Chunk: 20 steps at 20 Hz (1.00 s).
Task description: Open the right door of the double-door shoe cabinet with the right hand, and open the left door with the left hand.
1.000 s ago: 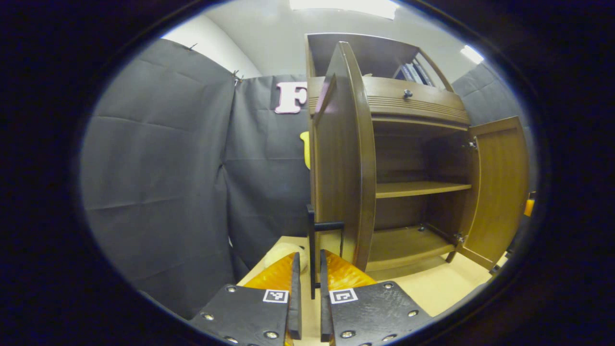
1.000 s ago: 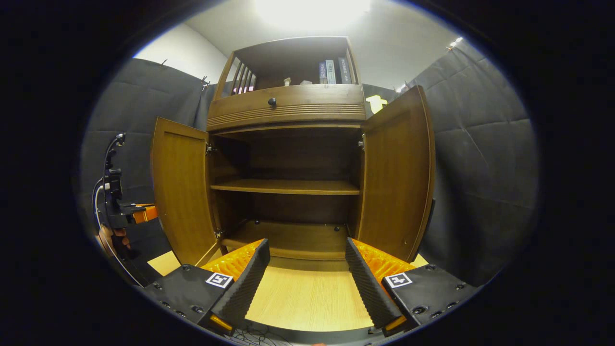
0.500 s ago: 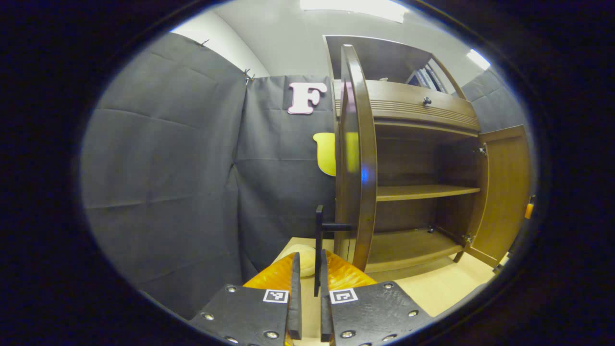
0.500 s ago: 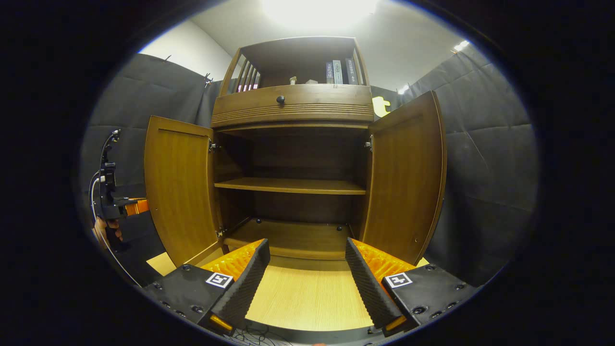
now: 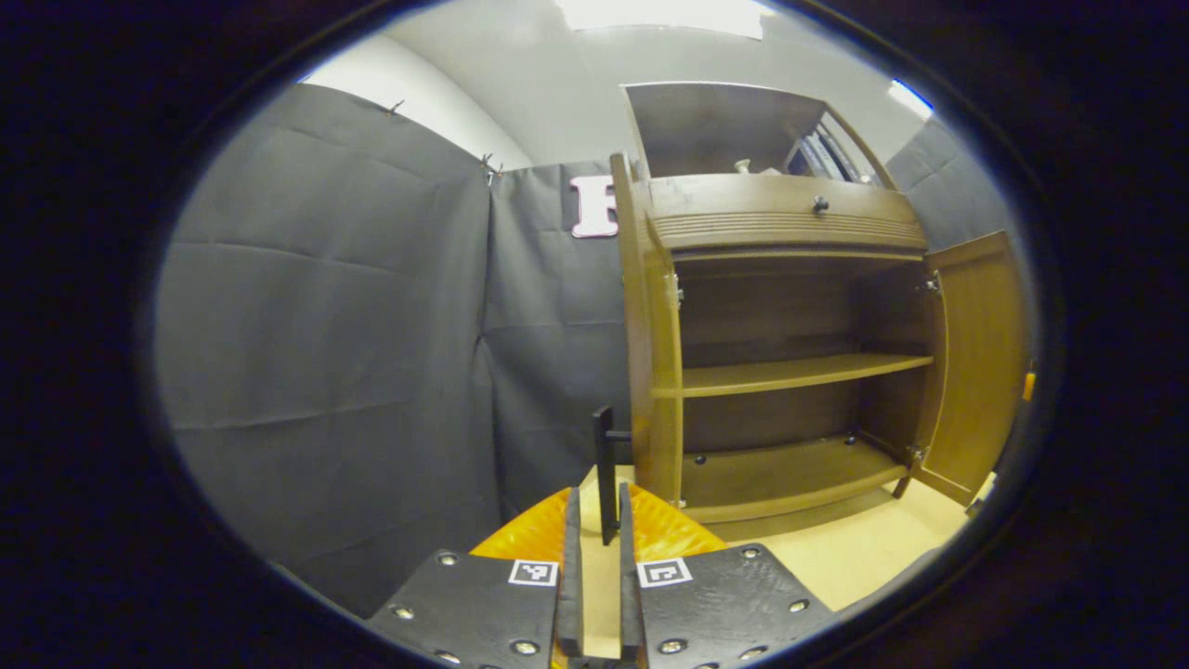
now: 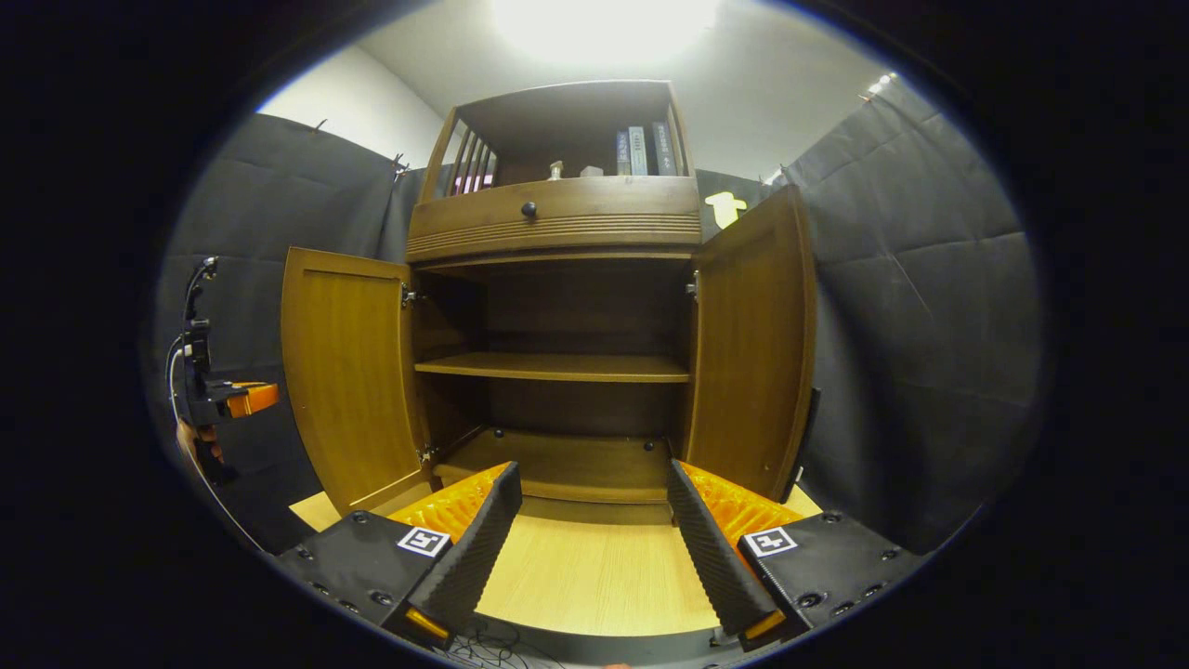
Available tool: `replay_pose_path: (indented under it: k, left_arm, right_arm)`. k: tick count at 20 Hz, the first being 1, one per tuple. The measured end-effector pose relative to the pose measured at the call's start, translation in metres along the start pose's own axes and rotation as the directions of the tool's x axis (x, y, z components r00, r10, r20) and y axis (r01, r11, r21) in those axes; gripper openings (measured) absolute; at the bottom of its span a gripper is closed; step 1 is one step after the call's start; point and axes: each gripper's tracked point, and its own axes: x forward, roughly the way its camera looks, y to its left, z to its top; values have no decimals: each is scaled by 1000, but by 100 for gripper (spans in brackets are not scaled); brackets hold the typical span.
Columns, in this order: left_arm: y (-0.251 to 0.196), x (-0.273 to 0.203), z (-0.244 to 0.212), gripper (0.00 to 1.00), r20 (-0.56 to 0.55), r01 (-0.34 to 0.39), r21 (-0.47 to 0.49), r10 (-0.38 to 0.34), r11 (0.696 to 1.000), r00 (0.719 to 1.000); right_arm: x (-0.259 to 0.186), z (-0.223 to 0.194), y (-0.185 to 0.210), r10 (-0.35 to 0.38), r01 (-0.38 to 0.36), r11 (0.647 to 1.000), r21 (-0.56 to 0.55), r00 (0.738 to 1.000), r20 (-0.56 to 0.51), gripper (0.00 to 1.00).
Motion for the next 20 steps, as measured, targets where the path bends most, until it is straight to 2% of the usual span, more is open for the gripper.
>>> replay_pose_path:
  k: [1,5,6,7,11,15,20]
  left_arm:
    - [-1,-2,4,14,5,6,5,-6,1000,1000]
    - [-3,-7,15,15,21,19,9,-20,1000,1000]
    - [-3,-6,18,16,27,22,5,-22,1000,999]
    - [-4,-6,23,16,32,25,4,-25,1000,999]
    - [-6,-8,37,17,60,31,13,-32,999,998]
    - [-7,-9,39,19,66,31,17,-32,999,997]
    - [-3,-9,40,39,82,15,30,-18,999,996]
  right_arm:
    - [-5,5,-8,-11,11,1000,3,1000,12,97]
    - [-30,21,-33,-43,42,999,11,998,35,97]
    - [-34,25,-38,-49,48,999,9,998,43,100]
    - [-38,30,-43,-55,55,998,8,997,53,96]
    - [-54,41,-56,-74,74,997,5,994,80,99]
    - [-62,42,-62,-80,79,997,8,993,82,97]
    - [-65,45,-67,-81,81,997,12,993,90,99]
